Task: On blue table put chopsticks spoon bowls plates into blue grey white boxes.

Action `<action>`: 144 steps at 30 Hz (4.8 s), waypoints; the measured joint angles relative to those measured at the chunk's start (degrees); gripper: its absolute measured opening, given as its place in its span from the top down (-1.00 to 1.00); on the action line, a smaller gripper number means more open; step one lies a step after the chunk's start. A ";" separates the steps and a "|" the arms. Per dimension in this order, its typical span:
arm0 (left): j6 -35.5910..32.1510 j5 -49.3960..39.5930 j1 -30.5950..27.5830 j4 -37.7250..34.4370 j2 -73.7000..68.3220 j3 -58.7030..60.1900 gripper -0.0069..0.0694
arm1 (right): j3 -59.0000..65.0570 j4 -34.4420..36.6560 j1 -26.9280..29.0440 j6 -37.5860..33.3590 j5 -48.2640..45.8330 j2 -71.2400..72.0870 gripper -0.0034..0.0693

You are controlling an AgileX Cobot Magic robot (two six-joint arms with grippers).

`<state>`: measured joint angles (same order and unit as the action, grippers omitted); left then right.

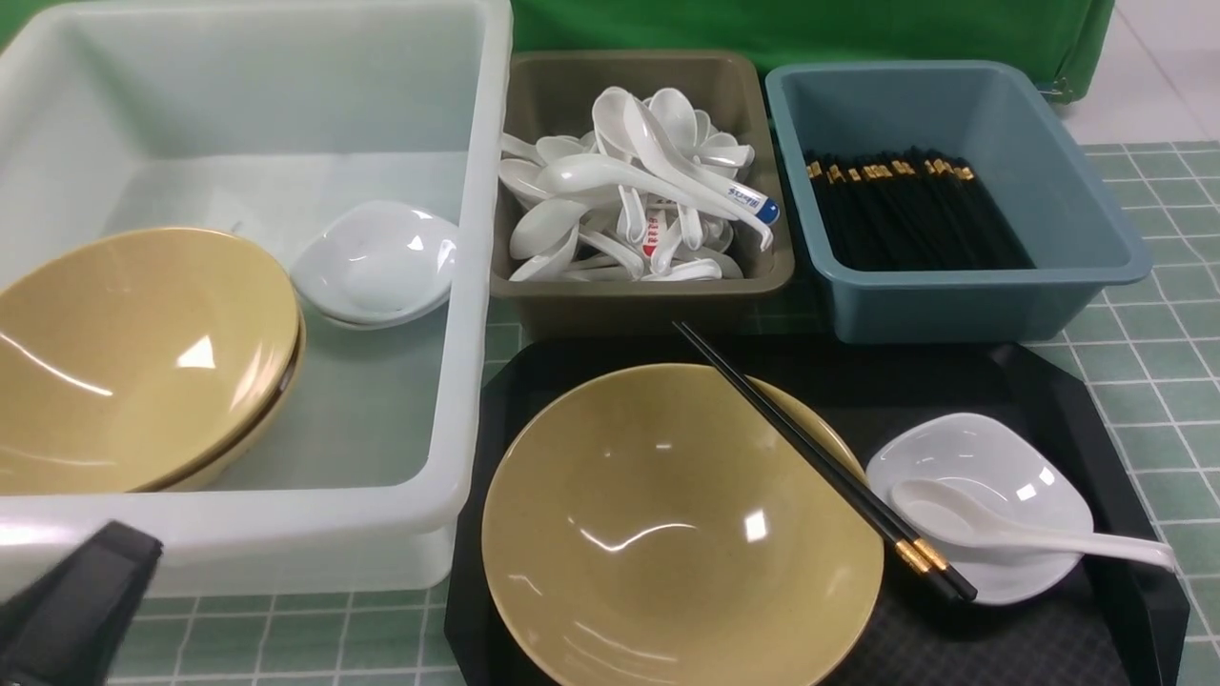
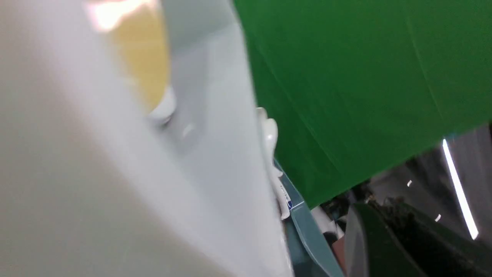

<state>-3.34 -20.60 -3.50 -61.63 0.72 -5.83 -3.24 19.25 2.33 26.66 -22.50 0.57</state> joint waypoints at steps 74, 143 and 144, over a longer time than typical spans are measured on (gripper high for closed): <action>-17.73 -46.16 36.07 50.97 -75.51 -69.80 0.85 | -77.89 -13.53 -36.12 -38.21 -38.51 -104.50 -0.38; -32.80 -32.28 36.02 38.15 -86.16 -76.07 0.85 | -69.86 -12.92 -15.46 -56.56 -47.98 -90.76 -0.59; -33.73 -32.33 36.02 36.92 -86.16 -76.07 0.85 | -67.53 -13.04 -15.46 -57.14 -47.56 -90.63 -0.59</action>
<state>-37.07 -52.93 32.52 -24.71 -85.44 -81.91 -70.77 6.21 -13.14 -30.47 -70.06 -90.06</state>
